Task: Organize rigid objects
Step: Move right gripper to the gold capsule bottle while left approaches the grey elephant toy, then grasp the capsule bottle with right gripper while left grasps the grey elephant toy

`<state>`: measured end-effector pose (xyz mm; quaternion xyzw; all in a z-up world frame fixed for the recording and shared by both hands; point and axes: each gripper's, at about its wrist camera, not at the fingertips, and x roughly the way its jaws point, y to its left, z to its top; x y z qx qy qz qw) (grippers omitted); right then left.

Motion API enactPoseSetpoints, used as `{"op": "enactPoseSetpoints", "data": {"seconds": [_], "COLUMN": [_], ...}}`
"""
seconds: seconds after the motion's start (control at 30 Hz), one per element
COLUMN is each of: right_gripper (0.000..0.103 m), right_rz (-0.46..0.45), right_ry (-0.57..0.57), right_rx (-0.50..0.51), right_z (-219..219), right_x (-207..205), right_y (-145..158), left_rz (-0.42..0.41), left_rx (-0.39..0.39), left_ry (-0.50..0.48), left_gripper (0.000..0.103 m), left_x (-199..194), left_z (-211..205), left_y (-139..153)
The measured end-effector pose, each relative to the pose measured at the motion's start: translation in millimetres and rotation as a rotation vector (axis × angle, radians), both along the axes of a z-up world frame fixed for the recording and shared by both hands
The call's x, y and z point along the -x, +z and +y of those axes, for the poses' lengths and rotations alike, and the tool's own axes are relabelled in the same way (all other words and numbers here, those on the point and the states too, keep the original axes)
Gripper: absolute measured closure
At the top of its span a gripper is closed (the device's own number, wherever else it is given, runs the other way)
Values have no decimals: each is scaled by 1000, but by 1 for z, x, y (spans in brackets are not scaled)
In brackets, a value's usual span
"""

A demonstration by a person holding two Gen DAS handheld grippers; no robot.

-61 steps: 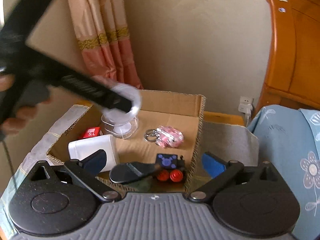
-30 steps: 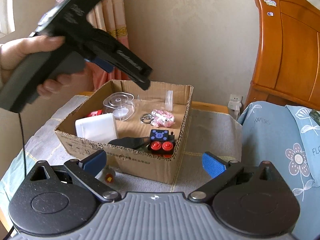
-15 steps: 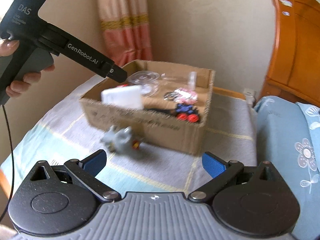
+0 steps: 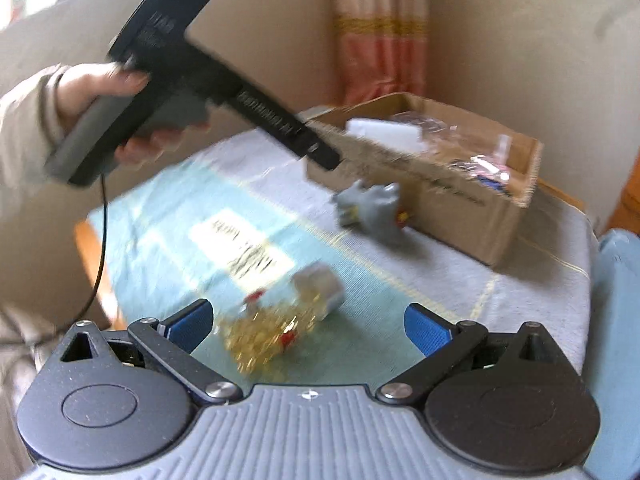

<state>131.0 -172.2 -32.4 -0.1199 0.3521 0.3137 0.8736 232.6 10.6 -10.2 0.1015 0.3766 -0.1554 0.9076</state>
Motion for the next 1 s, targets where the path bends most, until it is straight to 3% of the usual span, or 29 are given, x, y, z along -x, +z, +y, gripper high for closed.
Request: {"op": "enactPoseSetpoints", "data": {"seconds": [0.2,0.37,0.77,1.0], "right_gripper": [0,0,0,0], "right_rz": [-6,-35,-30,11], "right_ry": [121,134,121,-11], "right_rx": [128,203,183,165], "right_z": [22,36,66,63], "right_x": [8,4,-32,-46], "right_y": [-20,-33,-42,-49], "left_rz": [9,11,50,49], "left_rx": [6,47,106,104], "left_ry": [10,33,96,75], "left_gripper": [5,5,5,5], "left_x": [14,22,18,12], "left_z": [9,22,48,40], "left_y": [-19,-26,-33,-31]}}
